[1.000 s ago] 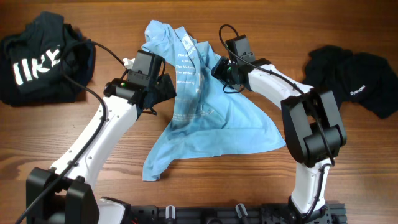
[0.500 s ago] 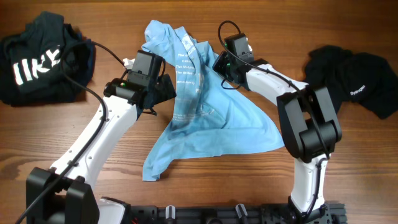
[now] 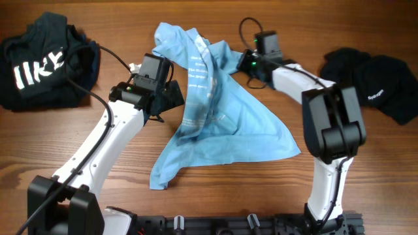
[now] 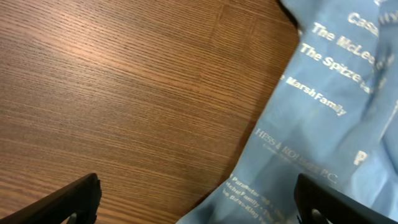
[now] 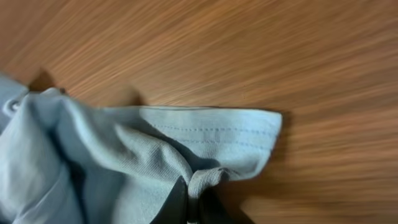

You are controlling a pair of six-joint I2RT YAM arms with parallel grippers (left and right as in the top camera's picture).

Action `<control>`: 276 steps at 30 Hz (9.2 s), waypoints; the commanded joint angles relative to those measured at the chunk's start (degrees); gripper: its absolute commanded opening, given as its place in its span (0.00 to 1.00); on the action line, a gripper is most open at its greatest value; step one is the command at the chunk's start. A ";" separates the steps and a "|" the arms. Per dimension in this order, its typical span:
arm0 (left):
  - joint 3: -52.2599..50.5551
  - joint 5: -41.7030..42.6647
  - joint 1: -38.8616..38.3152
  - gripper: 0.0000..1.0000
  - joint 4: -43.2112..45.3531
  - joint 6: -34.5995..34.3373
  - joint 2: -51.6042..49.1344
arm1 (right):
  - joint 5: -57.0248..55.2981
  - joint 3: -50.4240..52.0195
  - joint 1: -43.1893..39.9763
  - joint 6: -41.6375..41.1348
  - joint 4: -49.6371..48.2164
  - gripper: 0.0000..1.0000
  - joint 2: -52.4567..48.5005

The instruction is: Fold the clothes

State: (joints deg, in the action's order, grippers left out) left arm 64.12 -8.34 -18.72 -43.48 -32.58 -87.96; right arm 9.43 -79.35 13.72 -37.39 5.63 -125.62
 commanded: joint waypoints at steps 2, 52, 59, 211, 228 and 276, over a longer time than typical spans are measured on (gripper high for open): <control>0.07 -0.96 0.35 1.00 -0.02 0.90 -0.57 | -0.68 -3.15 -5.84 10.54 5.86 0.04 1.05; -0.07 -0.94 0.35 1.00 -0.07 0.87 -1.42 | -34.12 -44.02 -6.78 41.57 29.79 0.04 1.99; -0.07 -0.94 0.35 0.99 -0.02 0.87 -1.42 | -35.60 -44.02 -11.56 37.40 31.78 0.04 1.99; 51.30 -1.64 7.82 0.04 20.98 21.03 -45.57 | -6.80 -35.47 -13.42 20.92 35.93 0.04 -19.80; 51.30 -11.50 13.38 0.04 32.76 31.06 -45.53 | -6.82 -35.47 -13.42 22.88 36.41 0.04 -19.80; 51.19 16.22 13.70 0.64 -41.62 21.59 -33.75 | -3.58 -43.65 -13.42 26.73 50.12 0.88 -6.25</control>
State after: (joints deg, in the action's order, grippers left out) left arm 115.13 6.79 -5.02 -82.72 -9.85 -122.30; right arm 5.78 -120.70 0.64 -11.42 52.73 -139.85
